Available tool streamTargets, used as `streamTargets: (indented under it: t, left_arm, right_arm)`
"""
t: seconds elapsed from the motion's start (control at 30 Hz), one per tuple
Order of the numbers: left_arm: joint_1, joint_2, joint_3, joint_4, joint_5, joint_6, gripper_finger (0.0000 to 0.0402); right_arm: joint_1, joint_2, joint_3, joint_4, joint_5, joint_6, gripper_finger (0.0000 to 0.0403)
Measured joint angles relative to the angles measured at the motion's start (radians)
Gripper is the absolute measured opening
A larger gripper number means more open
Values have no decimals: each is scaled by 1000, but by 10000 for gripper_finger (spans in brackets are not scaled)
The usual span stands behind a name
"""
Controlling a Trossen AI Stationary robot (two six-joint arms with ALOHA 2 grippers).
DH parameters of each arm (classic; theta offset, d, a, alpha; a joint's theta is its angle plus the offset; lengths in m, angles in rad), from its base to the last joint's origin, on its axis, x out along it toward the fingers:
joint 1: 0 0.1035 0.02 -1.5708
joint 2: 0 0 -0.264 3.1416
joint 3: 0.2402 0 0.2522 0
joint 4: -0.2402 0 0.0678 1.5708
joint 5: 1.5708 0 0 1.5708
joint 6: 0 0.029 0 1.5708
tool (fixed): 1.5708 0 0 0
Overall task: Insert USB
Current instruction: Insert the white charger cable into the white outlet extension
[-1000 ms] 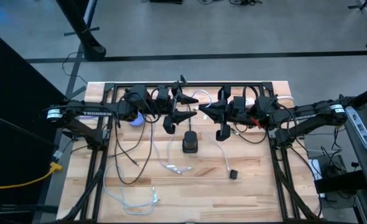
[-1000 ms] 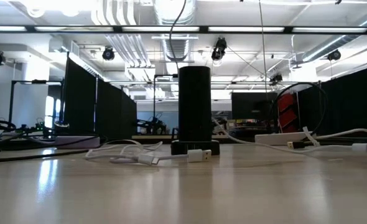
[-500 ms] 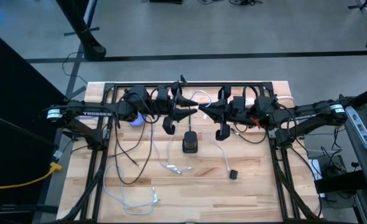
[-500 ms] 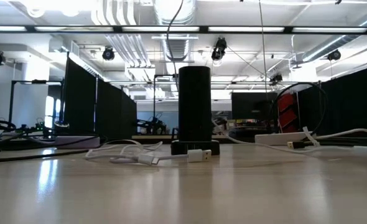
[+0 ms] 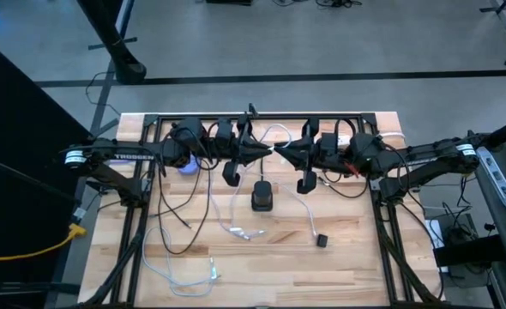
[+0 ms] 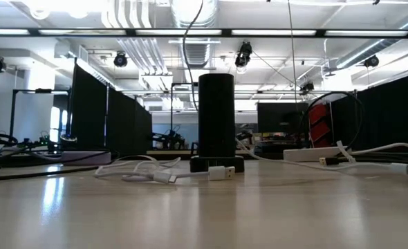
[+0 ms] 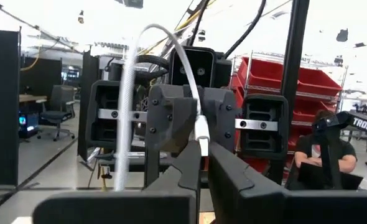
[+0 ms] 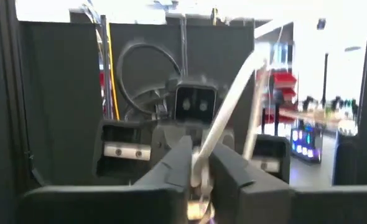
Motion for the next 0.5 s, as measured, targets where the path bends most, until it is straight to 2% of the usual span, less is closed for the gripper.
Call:
streamTargets:
  t: [0.1,0.27,0.5]
  left_arm:
    - [3,-2,0,-39,0,-36,3]
    - [22,-4,0,-180,5,-123,3]
    - [63,-10,0,-376,106,-125,3]
  right_arm:
    - [-6,0,23,-132,6,113,97]
    - [-7,-4,128,-474,27,256,169]
    - [11,1,244,-795,19,426,200]
